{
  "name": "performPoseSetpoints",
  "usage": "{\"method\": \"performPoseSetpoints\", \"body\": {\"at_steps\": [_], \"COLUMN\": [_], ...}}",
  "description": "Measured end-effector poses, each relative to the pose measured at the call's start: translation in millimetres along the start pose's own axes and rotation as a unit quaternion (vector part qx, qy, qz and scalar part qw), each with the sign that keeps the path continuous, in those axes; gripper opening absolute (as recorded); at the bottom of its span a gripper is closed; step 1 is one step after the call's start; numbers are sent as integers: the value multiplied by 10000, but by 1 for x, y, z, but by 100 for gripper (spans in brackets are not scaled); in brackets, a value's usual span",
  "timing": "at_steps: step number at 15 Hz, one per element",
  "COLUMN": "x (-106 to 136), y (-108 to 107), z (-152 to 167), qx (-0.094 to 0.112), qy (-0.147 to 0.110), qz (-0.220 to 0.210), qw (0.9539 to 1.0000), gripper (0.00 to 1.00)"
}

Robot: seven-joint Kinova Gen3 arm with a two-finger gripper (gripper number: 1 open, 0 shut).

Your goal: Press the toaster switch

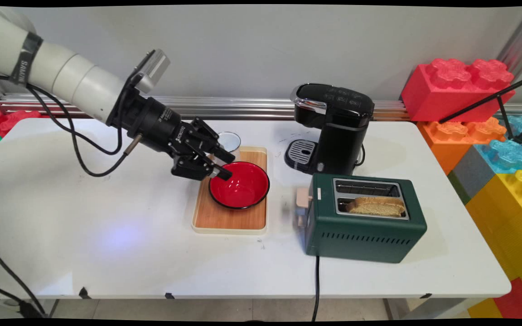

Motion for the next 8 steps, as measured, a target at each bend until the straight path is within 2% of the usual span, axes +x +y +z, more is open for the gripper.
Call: {"method": "performPoseSetpoints", "body": {"at_steps": [8], "x": [3], "y": [-7], "z": [15], "qx": [-168], "qy": [22], "qz": [0], "qw": [9999], "gripper": [0]}}
